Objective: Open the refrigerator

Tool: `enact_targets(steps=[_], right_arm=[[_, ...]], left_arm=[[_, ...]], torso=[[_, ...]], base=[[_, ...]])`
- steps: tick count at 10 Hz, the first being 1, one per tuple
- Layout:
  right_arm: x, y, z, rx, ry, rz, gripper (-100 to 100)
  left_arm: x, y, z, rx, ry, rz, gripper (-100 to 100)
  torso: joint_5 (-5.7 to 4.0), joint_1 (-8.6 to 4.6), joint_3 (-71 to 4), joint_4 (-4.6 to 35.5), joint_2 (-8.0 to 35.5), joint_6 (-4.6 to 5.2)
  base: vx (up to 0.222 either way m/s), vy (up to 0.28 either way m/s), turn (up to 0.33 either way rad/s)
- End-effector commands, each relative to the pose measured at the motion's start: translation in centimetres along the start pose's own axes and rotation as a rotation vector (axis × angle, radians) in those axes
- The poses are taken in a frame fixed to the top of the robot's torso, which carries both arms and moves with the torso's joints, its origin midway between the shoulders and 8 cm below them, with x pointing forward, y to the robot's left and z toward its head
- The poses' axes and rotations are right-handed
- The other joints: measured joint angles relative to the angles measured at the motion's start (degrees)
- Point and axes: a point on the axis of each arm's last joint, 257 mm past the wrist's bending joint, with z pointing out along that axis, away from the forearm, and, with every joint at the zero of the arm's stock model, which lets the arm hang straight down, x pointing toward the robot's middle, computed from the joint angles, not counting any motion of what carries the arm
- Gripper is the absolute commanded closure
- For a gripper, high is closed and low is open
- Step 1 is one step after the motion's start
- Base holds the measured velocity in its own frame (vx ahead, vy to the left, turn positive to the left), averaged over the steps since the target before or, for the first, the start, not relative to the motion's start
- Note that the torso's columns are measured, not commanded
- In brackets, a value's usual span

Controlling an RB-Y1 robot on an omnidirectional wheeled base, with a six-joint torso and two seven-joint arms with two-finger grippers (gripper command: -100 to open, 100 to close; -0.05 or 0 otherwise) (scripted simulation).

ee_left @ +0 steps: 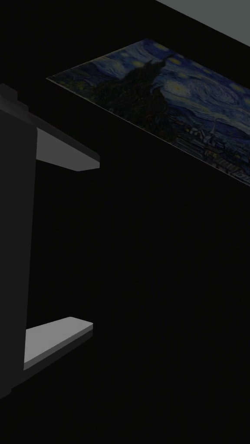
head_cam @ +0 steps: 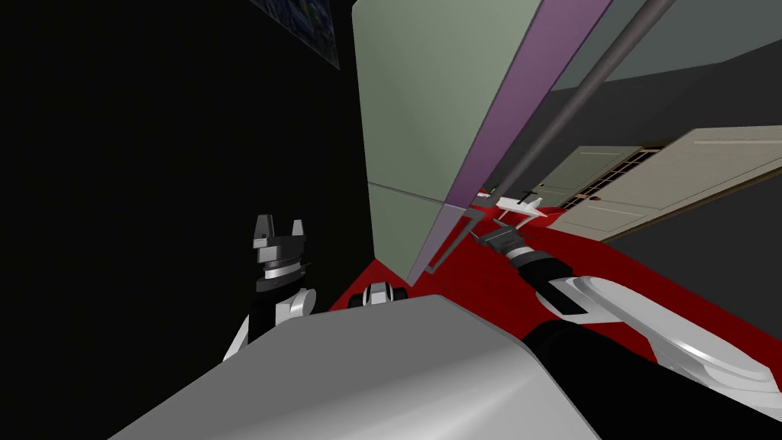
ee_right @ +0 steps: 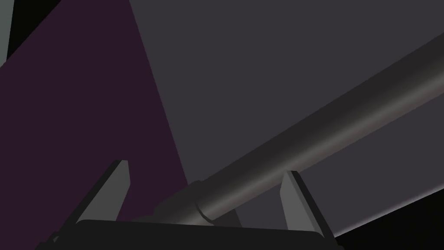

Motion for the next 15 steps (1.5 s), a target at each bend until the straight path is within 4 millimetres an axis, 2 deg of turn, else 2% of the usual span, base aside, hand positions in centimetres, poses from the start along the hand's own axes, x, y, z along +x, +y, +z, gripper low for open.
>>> enact_targets(steps=[1,3,4,6,7,8,9,11,12,14,15], right_arm=[[-0.4,-1.4,0.4,0.002,0.009,-0.123,-100],[-0.2,-1.1,0.4,0.002,0.009,-0.101,-100],[-0.1,-1.2,0.3,0.005,0.011,-0.100,100],[-2.1,0.3,0.6,-0.033,-0.037,-0.104,100],[-2.1,0.3,0.6,-0.033,-0.037,-0.104,100],[-3.2,1.1,0.6,-0.053,-0.063,-0.105,100],[-3.2,1.1,0.6,-0.053,-0.063,-0.105,100],[-5.2,2.8,0.7,-0.095,-0.114,-0.108,100],[-5.2,2.8,0.7,-0.095,-0.114,-0.108,100],[-7.3,4.4,0.5,-0.136,-0.165,-0.111,100],[-7.3,4.4,0.5,-0.136,-0.165,-0.111,100]], left_arm=[[0.0,0.0,0.0,0.000,0.000,0.000,0],[0.0,0.0,0.0,0.000,0.000,0.000,0],[0.0,0.0,0.0,0.000,0.000,0.000,0],[0.0,0.0,0.0,0.000,0.000,0.000,0],[0.0,0.0,0.0,0.000,0.000,0.001,0],[0.0,0.0,0.0,0.000,0.000,0.001,0],[0.0,0.0,0.0,0.000,0.000,0.001,0],[0.0,0.0,0.0,0.000,0.000,0.001,0],[0.0,0.0,0.0,0.000,0.000,0.001,0],[0.0,0.0,0.0,0.000,0.000,0.001,0],[0.0,0.0,0.0,0.000,0.000,0.001,0]], torso=[[0.03,0.06,0.04,0.02,0.09,0.12],[-0.15,-0.49,0.22,0.10,0.34,0.31],[-0.19,-0.51,0.26,0.10,0.39,0.26],[-0.12,-0.66,0.18,0.10,0.33,0.19],[-0.11,-0.93,0.00,0.12,0.10,0.15],[-0.09,-0.78,-0.13,0.07,-0.06,0.18],[-0.02,-0.73,-0.19,0.07,-0.14,0.10],[-0.09,-0.29,-0.17,-0.12,-0.25,0.07],[-0.12,-0.45,-0.24,-0.12,-0.32,0.04],[-0.05,-0.15,0.03,0.00,0.05,0.31],[-0.09,-0.30,0.24,0.10,0.38,0.34]], base=[[0.024,0.131,-0.075],[0.008,0.032,-0.012],[0.003,-0.001,-0.018],[-0.052,-0.205,0.042],[-0.085,-0.241,0.036],[-0.117,-0.295,0.022],[-0.119,-0.264,0.034],[-0.090,-0.328,0.051],[-0.062,-0.286,0.068],[-0.062,-0.299,0.064],[-0.080,-0.268,0.029]])
